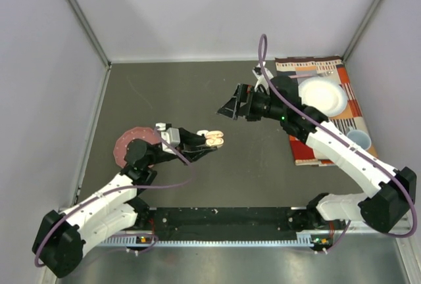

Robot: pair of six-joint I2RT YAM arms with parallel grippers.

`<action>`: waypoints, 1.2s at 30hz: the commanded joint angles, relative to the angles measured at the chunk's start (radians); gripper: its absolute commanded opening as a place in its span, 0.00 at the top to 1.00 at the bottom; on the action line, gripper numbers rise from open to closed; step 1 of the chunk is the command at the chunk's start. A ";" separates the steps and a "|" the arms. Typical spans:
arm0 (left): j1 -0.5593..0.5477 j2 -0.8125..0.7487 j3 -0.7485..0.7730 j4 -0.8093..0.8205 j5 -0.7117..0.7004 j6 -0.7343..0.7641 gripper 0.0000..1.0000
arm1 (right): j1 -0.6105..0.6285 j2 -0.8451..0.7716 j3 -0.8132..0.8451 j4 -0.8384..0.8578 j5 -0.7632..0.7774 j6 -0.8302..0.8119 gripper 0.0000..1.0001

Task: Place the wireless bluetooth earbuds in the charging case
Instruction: Close the charging case with the earbuds, then place the charging case with the earbuds at the center of the board.

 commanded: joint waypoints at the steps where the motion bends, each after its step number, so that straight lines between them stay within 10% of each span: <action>1: -0.004 0.023 0.046 0.072 -0.029 -0.024 1.00 | 0.028 0.004 0.074 -0.014 -0.052 -0.084 0.04; 26: -0.005 0.024 0.028 0.127 -0.082 -0.047 1.00 | 0.103 0.020 0.152 -0.169 -0.081 -0.281 0.04; 36: -0.005 0.039 0.000 0.001 -0.204 -0.032 1.00 | 0.103 -0.079 0.086 -0.175 0.507 -0.183 0.01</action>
